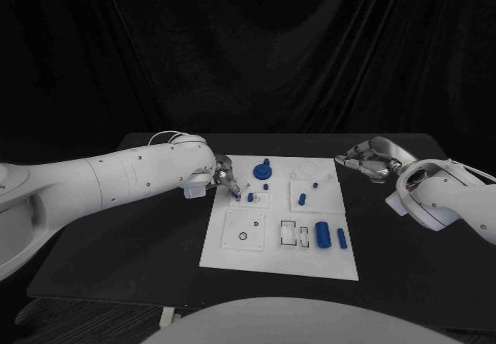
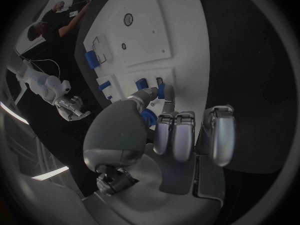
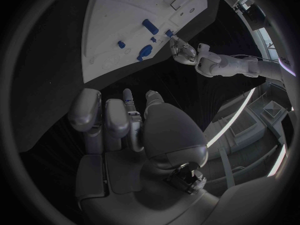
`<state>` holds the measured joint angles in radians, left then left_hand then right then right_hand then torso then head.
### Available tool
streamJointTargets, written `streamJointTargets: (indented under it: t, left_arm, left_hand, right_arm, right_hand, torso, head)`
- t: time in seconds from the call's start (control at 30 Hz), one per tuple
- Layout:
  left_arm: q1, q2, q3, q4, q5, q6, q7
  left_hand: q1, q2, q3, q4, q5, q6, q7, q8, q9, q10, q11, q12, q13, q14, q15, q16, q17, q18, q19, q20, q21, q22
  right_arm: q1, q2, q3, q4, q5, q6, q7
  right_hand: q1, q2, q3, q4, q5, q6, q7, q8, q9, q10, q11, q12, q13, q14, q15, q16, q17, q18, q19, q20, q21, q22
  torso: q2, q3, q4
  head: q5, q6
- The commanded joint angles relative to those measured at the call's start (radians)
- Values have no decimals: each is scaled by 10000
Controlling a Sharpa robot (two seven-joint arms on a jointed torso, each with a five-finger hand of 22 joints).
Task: Assemble the parts on the task board
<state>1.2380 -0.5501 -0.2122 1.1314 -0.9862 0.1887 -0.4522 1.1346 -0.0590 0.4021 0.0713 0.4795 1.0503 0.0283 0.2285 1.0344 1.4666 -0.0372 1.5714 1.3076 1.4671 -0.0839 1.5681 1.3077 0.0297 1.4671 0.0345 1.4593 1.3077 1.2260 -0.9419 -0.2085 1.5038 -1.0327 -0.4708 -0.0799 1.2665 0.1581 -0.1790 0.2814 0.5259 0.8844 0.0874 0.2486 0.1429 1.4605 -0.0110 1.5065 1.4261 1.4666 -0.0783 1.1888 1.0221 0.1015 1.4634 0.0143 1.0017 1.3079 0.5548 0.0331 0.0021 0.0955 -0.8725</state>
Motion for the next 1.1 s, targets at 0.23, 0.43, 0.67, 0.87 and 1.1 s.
streamJointTargets:
  t: [0.23,0.43,0.67,0.87,1.1]
  left_arm:
    - [-66,48,-3,35,69,42,114]
    - [-74,14,-3,85,69,74,89]
    - [-93,18,-3,78,69,87,80]
    - [-119,5,-3,98,69,123,45]
    - [-162,-64,-4,158,69,142,-8]
  left_hand:
    - [-29,94,87,-5,44,-9,-36,-70,-13,1042,-73,-6,2632,1037,-46,27,2631,28,260,-90,-69,2198]
    - [-29,94,87,-5,44,-9,-36,-70,-13,1042,-73,-6,2632,1037,-46,27,2631,28,260,-90,-69,2198]
    - [-37,95,92,-8,17,-8,-32,-73,-16,1042,-69,-6,2632,1037,-45,27,2631,29,257,-90,-74,2196]
    - [-36,97,95,-10,14,-9,-32,-74,-16,1042,-69,-6,2632,1037,-44,27,2631,28,259,-90,-72,2197]
    - [-30,101,107,-20,10,-12,-32,-77,-19,1042,-68,-6,2632,1037,-43,27,2631,33,247,-89,-90,2190]
  right_arm:
    - [-26,4,7,7,-6,92,-25]
    - [-27,6,7,-4,-6,103,-37]
    - [-27,0,7,1,-6,104,-48]
    - [-28,1,7,0,-6,110,-60]
    - [-29,4,7,-5,-6,124,-82]
  right_hand:
    - [91,24,-2,35,25,94,-12,34,-15,424,-12,-40,-19,229,-38,-25,-4,31,268,78,-68,625]
    - [91,24,-2,35,25,94,-12,34,-15,424,-12,-40,-19,229,-38,-25,-4,31,268,78,-68,625]
    - [91,24,-2,35,25,94,-12,34,-15,424,-12,-40,-19,229,-38,-25,-4,31,268,78,-68,625]
    - [96,20,-4,33,27,93,-10,32,-17,425,-11,-40,-18,230,-37,-18,5,33,267,79,-77,623]
    - [96,20,-4,33,27,93,-10,32,-17,425,-11,-40,-18,230,-37,-18,5,33,267,79,-77,623]
  torso:
    - [-9,1,-2]
    - [-6,-2,-7]
    - [-2,0,-5]
    - [-4,1,-3]
    - [2,-2,-1]
  head:
    - [-19,-2]
    - [-14,-2]
    - [1,-2]
    - [31,-2]
    - [51,-2]
